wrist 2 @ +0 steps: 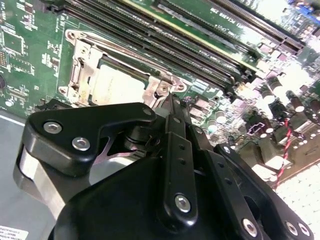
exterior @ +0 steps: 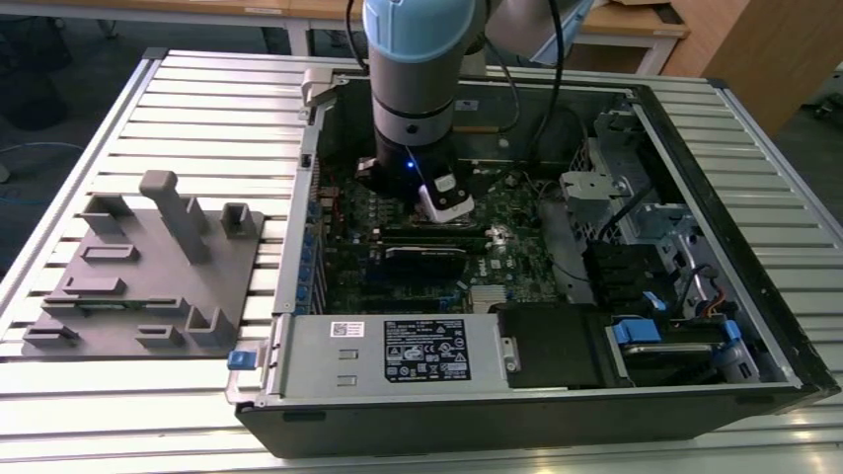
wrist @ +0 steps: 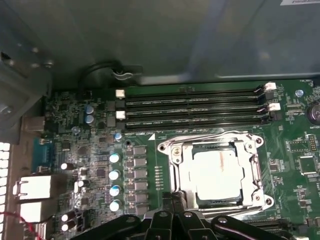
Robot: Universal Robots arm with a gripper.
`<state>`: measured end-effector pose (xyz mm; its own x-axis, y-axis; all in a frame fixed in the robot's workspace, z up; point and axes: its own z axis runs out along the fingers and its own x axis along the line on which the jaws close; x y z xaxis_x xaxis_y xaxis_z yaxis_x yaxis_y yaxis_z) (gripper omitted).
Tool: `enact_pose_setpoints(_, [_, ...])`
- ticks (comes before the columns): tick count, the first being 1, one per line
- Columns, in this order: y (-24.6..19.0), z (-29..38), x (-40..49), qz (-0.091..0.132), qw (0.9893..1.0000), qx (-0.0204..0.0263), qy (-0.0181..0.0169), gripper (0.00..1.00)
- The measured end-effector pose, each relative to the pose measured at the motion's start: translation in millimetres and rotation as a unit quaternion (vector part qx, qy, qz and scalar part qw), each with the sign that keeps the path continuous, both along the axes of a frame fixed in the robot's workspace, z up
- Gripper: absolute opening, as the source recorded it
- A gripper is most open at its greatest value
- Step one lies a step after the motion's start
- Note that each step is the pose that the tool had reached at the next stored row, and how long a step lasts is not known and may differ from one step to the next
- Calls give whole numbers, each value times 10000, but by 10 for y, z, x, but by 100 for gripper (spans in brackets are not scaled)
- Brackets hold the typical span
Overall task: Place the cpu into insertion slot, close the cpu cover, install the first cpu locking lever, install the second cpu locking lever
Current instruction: 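Install the second cpu locking lever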
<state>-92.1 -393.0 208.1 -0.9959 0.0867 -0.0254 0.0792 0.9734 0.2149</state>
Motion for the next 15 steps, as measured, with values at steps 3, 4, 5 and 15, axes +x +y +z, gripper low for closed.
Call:
enact_pose_setpoints(3, [35, 0, 49, -8, 10000, -37, 0, 10])
enact_pose_setpoints(4, [44, 0, 70, -10, 10000, -40, -1, 10])
enact_pose_setpoints(5, [53, 0, 93, -12, 10000, -44, 0, 10])
enact_pose_setpoints(15, [116, -2, 345, -31, 9999, -97, 1, 10])
